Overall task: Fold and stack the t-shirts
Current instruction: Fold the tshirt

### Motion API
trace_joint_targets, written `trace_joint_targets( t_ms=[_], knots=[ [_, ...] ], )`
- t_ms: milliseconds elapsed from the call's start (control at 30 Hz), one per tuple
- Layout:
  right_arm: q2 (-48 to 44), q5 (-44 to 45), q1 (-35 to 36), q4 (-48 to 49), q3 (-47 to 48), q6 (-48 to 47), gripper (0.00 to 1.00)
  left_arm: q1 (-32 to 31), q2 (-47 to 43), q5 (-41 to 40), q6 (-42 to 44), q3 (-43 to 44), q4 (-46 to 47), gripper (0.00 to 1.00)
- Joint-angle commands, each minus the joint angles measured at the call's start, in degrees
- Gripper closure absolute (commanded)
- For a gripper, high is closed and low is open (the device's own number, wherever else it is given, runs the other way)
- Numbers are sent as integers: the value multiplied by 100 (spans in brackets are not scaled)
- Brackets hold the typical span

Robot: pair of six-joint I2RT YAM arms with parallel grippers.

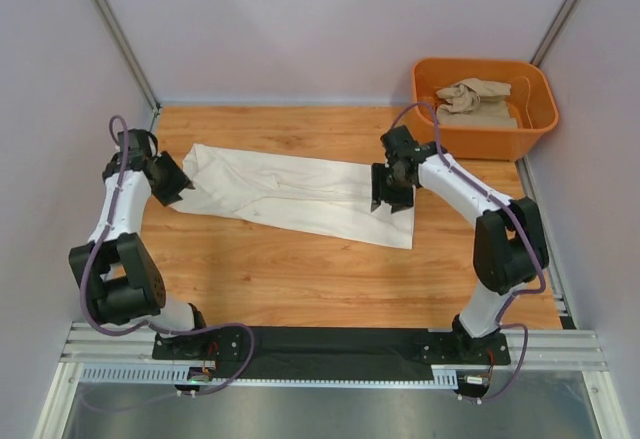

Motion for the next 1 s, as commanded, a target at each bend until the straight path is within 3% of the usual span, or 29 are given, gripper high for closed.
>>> trace_joint_targets(
  t_ms=[0, 133, 333, 433, 567, 700, 833, 967],
  knots=[
    [787, 401, -109, 7, 791, -531, 42, -621, 396, 890, -719, -103, 972, 48],
    [1430, 647, -136, 33, 1442, -671, 39, -1350, 1345, 663, -1202, 547, 1088, 46],
    [1694, 946, -136, 288, 1039, -646, 38, -1493, 2839, -129, -1897, 1742, 96, 45],
    [1484, 972, -109, 507, 425, -435, 38, -1493, 3516, -331, -1784, 2524, -632, 46],
    [1159, 981, -22, 544, -314, -110, 37, -1493, 4315, -130, -1283, 3550, -854, 46],
    [746, 0, 206, 675, -1026, 443, 37, -1493, 5046, -24, -765, 4651, -1250, 48],
    [192, -987, 742, 903, -1466, 1094, 37, -1510, 5145, -6, -1, 5259, -1364, 47],
    [-213, -577, 743, 483, -897, 711, 36, -1677, 3600, -163, 247, 4251, -847, 39]
  ],
)
